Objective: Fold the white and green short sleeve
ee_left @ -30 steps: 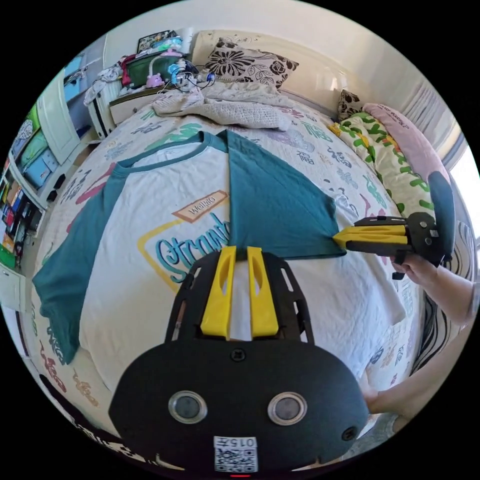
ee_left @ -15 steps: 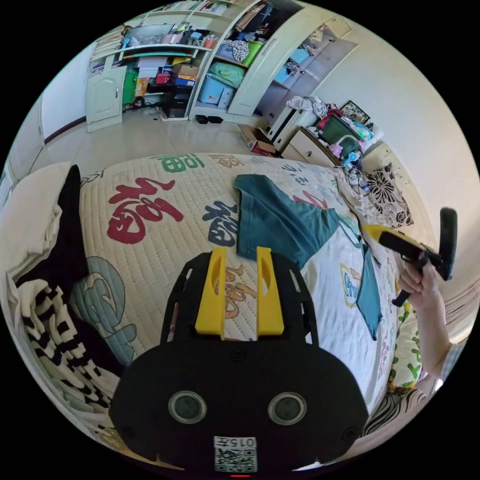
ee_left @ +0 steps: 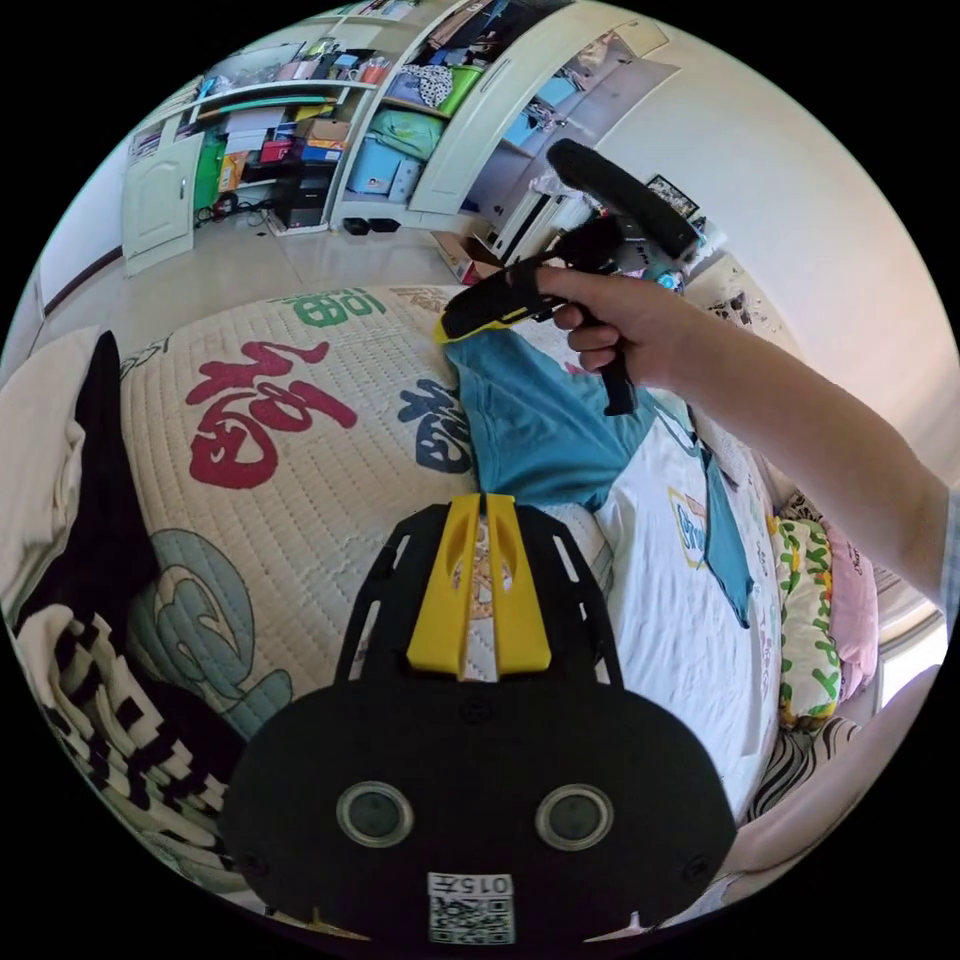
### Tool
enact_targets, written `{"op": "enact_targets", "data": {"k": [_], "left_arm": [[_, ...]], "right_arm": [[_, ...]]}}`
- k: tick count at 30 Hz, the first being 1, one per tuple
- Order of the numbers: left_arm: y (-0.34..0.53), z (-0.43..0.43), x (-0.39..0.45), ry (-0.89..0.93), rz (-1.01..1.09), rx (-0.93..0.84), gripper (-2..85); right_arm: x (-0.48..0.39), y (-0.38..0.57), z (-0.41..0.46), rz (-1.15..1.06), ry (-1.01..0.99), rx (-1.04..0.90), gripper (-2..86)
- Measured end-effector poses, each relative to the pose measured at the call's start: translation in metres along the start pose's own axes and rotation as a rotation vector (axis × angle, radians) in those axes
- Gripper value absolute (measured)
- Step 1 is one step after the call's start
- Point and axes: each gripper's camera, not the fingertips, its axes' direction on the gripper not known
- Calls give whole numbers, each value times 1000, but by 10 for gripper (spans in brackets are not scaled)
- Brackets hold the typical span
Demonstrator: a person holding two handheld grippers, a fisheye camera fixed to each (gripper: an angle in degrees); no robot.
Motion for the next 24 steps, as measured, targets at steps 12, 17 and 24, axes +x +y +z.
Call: {"op": "enact_targets", "data": {"k": [12,17,24], "left_arm": [[6,-40,37,-6,149,130,-5],[17,-62,105,106,472,211,-4],[41,-12,183,221,759,-106,7]], "right_arm": [[78,82,-97,133,-177,386,-10],[134,194,-144,275,-267,528,-10],[166,328,-116,472,-203,394,-6]]}}
